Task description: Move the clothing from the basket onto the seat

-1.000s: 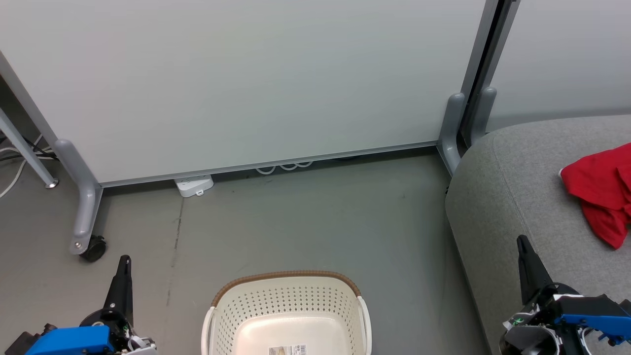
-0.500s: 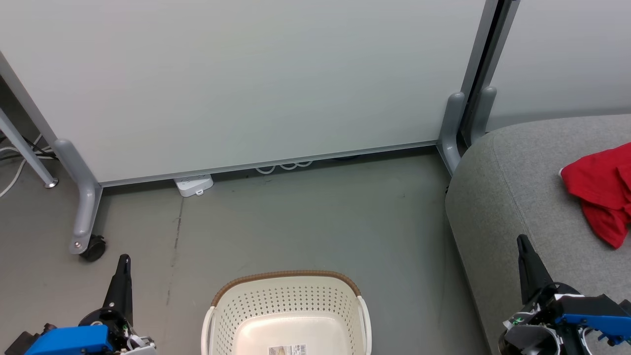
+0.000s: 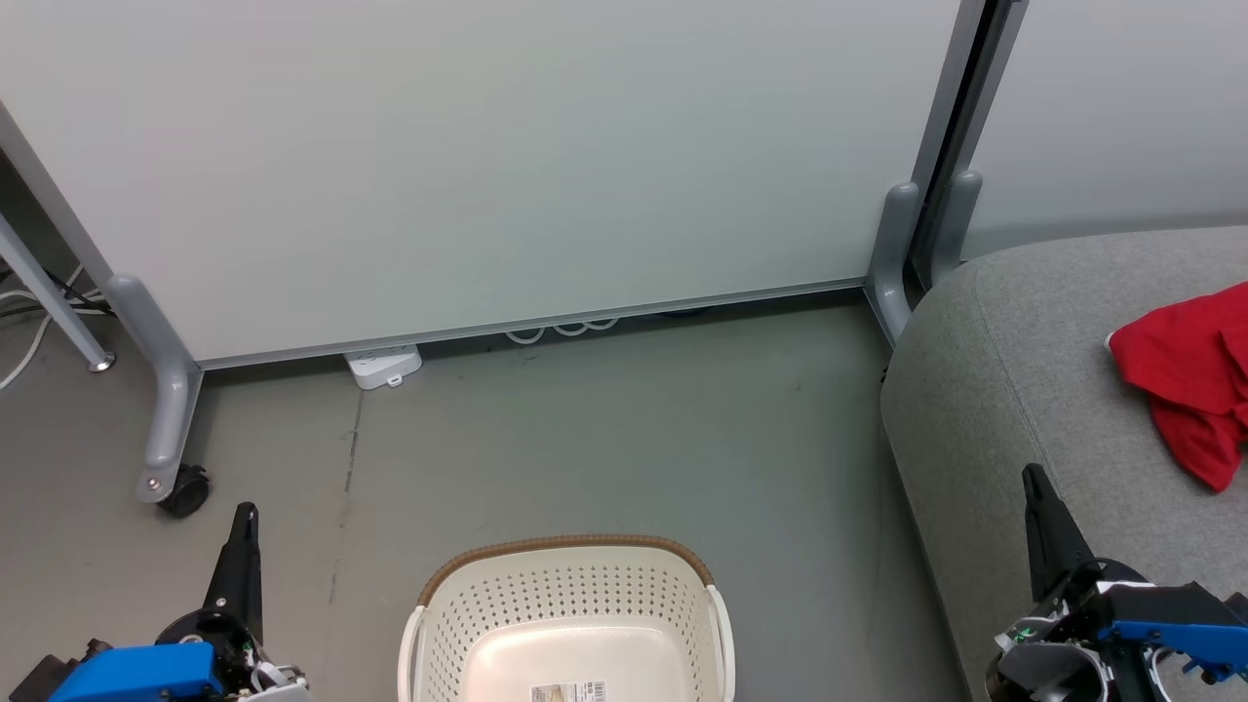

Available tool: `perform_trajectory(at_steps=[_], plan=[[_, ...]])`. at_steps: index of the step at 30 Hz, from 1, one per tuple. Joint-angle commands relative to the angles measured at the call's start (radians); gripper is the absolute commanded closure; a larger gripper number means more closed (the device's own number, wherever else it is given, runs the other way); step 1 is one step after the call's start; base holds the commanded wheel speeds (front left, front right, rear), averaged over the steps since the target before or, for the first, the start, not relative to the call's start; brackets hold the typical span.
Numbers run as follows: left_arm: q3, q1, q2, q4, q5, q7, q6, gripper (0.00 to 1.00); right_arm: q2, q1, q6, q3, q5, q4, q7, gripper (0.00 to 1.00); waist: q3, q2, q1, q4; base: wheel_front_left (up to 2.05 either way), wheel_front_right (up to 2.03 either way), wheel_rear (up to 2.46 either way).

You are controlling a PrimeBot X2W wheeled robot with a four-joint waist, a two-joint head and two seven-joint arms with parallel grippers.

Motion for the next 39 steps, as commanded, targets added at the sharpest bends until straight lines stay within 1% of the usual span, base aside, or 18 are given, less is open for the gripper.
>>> perform_trajectory(at_steps=[1,39], plan=[[0.003,-0.009,0.006,-0.003,-0.003,0.003,-0.006,1.0,0.003,-0.01,0.0,-0.001,0.003,-0.004,0.003,1.0,0.0,0.0,-0.0001,0.0,0.0,0.0,0.0],[0.003,-0.009,0.006,-0.003,-0.003,0.003,-0.006,1.0,0.003,-0.01,0.0,-0.001,0.003,-0.004,0.003,1.0,0.0,0.0,-0.0001,0.0,0.0,0.0,0.0]])
